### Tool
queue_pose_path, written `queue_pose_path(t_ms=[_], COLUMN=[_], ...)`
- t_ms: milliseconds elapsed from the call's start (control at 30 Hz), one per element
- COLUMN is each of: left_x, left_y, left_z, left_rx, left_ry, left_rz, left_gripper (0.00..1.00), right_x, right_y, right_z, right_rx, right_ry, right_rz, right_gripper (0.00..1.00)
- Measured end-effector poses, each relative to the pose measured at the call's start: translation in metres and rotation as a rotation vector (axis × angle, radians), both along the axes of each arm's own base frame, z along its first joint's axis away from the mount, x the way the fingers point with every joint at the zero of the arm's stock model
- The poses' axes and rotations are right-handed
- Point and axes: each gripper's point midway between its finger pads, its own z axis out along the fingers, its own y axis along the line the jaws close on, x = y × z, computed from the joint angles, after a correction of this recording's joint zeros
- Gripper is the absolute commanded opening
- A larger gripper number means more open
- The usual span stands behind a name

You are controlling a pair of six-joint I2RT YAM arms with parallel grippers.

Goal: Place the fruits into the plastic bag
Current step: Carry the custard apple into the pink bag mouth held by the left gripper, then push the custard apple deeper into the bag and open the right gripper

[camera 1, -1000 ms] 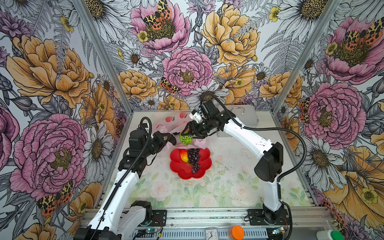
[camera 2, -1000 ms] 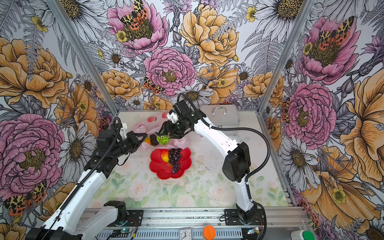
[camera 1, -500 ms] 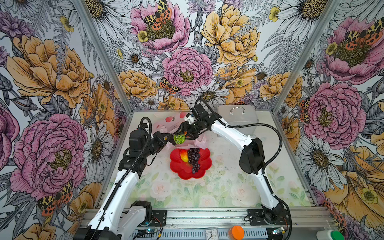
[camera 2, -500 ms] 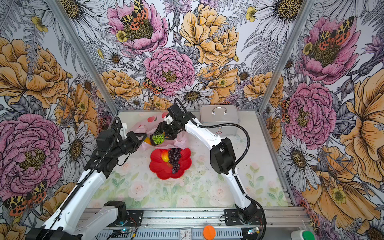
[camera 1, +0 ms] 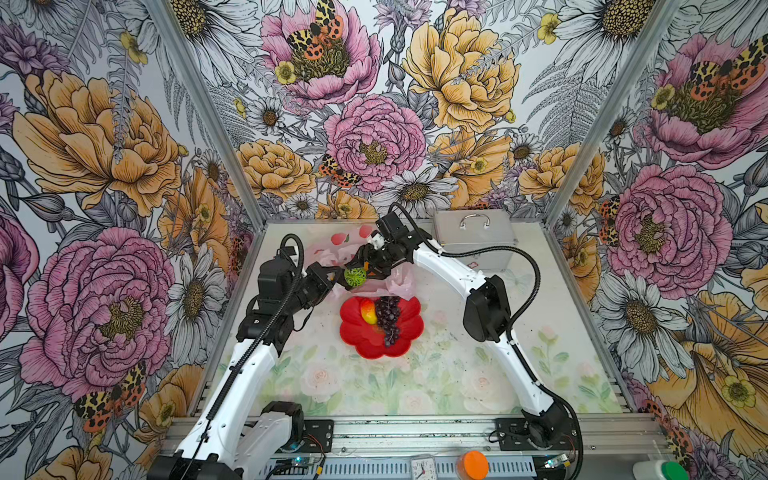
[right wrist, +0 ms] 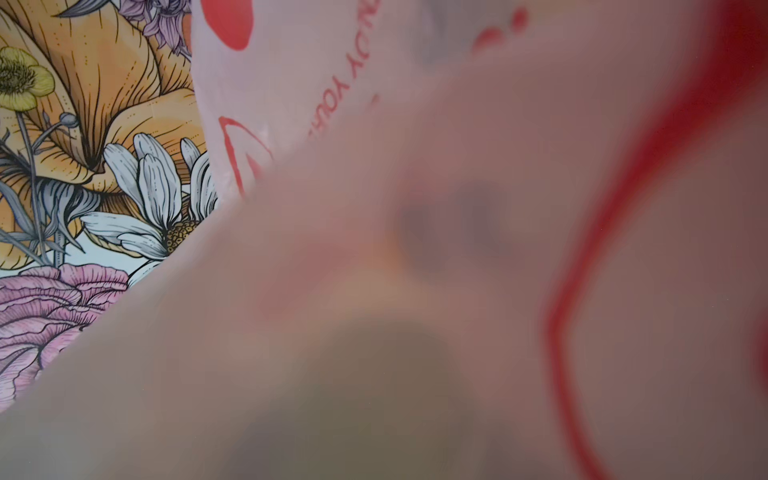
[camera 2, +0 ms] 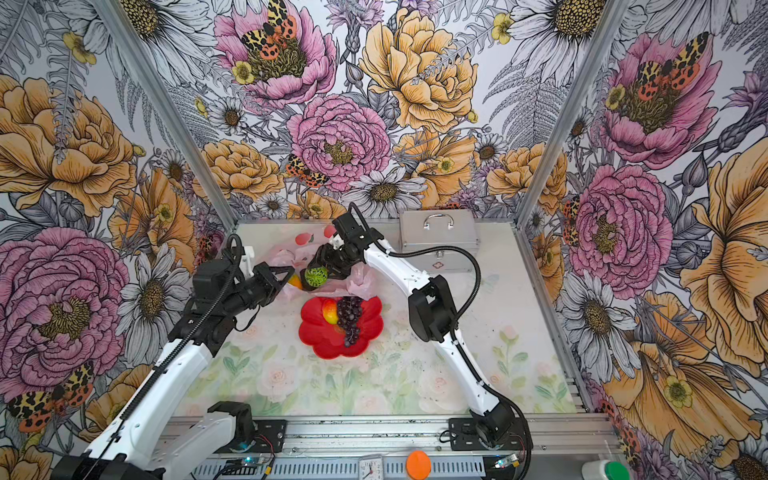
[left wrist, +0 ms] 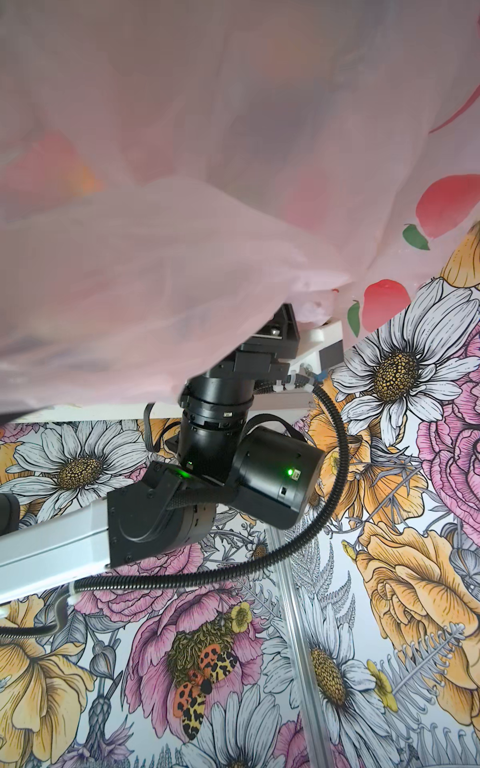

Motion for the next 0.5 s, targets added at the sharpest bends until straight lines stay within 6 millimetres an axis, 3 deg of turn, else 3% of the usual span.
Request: queue_pose_path(t_ms=[200, 500], left_x=[0.0, 0.0], left_y=[0.0, 0.0], left_z=[0.0, 0.0], left_rx=[0.0, 0.0], left_ry=[0.0, 0.0], left_rz=[0.0, 0.0], left_gripper=[0.0, 0.0], right_x=[0.016, 0.025], right_y=[-0.011, -0.018], right_z=[-0.013, -0.013], right_rx=[-0.028, -0.031], right_ry=[-0.001, -0.01], right_rz=[-0.042, -0.069], right_gripper=[0.61, 0.7])
